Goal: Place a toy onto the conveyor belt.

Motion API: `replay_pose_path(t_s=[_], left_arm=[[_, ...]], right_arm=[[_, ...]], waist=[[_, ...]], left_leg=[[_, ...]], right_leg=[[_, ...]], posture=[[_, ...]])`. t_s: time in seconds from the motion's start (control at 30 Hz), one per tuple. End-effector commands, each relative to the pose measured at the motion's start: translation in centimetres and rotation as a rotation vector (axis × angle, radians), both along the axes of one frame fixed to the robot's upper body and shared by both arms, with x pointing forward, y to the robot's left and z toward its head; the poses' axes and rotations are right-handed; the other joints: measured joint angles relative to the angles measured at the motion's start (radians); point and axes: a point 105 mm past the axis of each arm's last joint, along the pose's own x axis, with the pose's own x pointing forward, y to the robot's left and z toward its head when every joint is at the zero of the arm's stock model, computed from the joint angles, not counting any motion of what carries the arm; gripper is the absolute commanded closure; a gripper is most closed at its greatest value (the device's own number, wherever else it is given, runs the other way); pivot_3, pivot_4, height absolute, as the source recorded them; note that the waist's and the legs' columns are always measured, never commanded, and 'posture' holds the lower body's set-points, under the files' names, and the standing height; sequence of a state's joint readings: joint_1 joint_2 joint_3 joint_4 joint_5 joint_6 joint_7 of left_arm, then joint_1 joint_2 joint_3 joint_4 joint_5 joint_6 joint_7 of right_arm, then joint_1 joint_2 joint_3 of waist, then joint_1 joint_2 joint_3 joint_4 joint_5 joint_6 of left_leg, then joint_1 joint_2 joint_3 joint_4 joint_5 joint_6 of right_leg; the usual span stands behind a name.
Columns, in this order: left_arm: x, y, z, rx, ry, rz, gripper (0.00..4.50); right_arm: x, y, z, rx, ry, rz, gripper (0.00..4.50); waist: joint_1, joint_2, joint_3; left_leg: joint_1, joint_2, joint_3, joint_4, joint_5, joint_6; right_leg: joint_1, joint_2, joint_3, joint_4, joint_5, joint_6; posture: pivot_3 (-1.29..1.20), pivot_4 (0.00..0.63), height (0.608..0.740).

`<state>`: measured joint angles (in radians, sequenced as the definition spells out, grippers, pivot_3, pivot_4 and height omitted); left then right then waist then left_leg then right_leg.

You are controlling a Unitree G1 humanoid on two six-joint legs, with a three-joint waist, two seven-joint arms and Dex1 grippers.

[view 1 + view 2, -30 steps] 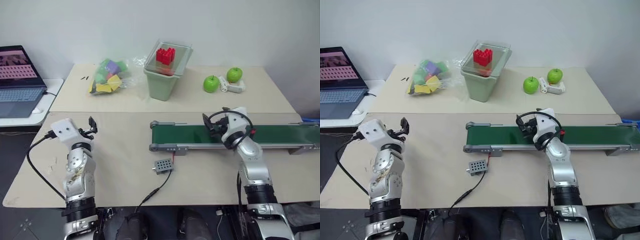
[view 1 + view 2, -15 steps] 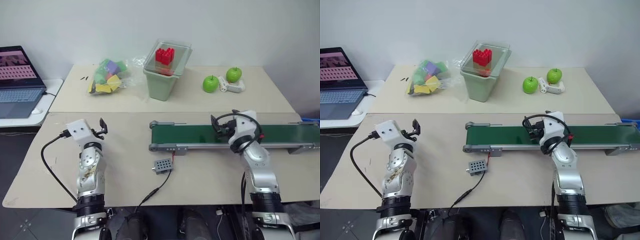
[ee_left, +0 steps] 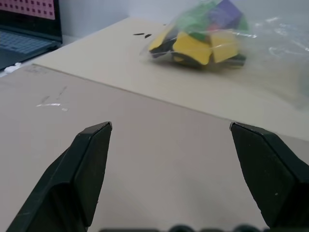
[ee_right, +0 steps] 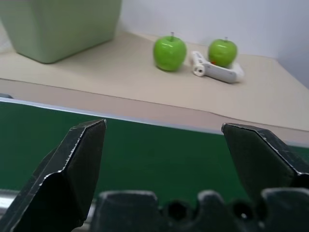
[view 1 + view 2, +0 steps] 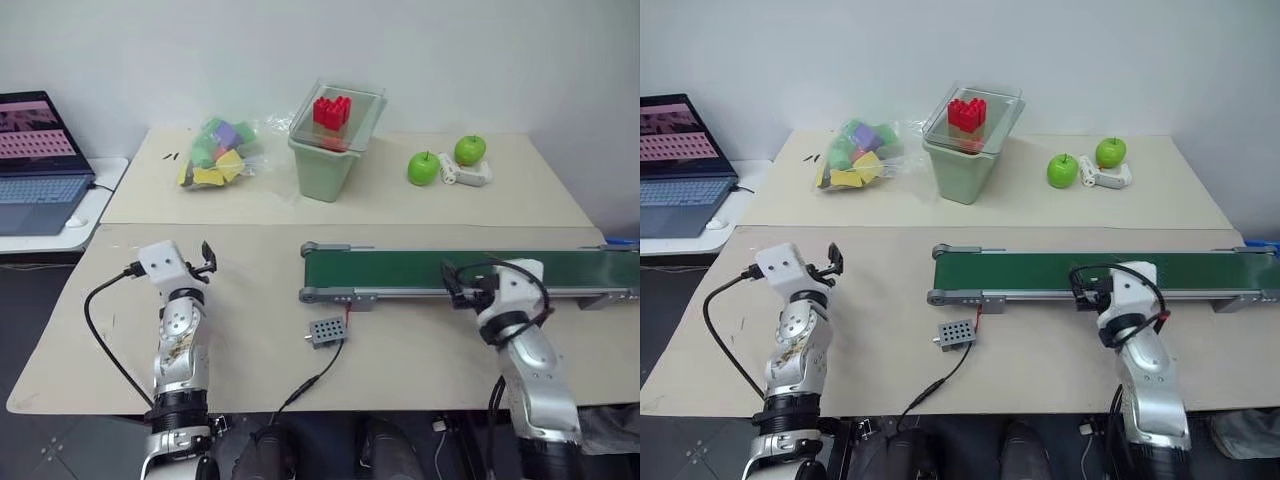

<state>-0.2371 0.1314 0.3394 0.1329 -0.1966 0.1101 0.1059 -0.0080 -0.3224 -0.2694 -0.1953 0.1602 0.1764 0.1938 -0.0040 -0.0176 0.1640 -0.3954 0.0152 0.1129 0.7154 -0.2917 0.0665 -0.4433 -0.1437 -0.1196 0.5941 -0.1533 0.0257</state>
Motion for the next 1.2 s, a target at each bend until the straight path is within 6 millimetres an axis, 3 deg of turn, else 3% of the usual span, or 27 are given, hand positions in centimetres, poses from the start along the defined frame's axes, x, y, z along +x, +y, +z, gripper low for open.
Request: replay_pose_path(t_s=[0.03, 0.23, 0.43, 0.7, 1.2], left_arm=[[-1.4, 3.5, 1.1, 0.030, -0.051, 0.086, 0.33], [-4.6, 10.2, 0.7, 0.064, -0.025, 0.270, 0.33], [-6.4, 13.2, 2.1, 0.111, -0.054, 0.349, 0.33], [-7.0, 13.2, 2.3, 0.102, -0.073, 0.381, 0.33], [-7.4, 14.2, 3.4, 0.109, -0.099, 0.410, 0.33]], right_arm=[[0.0, -1.0, 1.7, -0.016, -0.052, -0.036, 0.00], [0.8, -1.6, 2.3, -0.030, -0.060, -0.036, 0.00], [1.9, -1.4, 2.3, -0.035, -0.058, -0.014, 0.00], [3.5, -0.2, 2.3, -0.035, -0.062, 0.034, 0.00], [4.0, 0.6, 2.1, -0.040, -0.057, 0.065, 0.00]], waist=[[-0.002, 0.000, 0.000], [-0.007, 0.000, 0.000], [0.001, 0.000, 0.000], [0.003, 0.000, 0.000], [0.001, 0.000, 0.000]], left_leg=[[0.000, 0.000, 0.000, 0.000, 0.000, 0.000], [0.003, 0.000, 0.000, -0.001, -0.001, 0.003], [0.002, -0.001, 0.001, -0.001, 0.002, -0.003], [0.003, -0.001, 0.001, -0.001, 0.001, -0.003], [0.003, -0.001, 0.001, -0.002, 0.003, -0.005]], right_leg=[[0.000, 0.000, 0.000, 0.000, 0.000, 0.000], [0.001, -0.001, 0.000, 0.001, -0.003, 0.002], [0.001, -0.002, 0.000, 0.000, 0.000, -0.002], [0.001, -0.002, 0.000, 0.001, 0.000, -0.002], [0.002, -0.002, 0.000, 0.001, 0.000, -0.001]], posture=[[0.00, 0.150, 0.740], [0.00, 0.150, 0.740], [0.00, 0.150, 0.740], [0.00, 0.150, 0.740], [0.00, 0.150, 0.740]])
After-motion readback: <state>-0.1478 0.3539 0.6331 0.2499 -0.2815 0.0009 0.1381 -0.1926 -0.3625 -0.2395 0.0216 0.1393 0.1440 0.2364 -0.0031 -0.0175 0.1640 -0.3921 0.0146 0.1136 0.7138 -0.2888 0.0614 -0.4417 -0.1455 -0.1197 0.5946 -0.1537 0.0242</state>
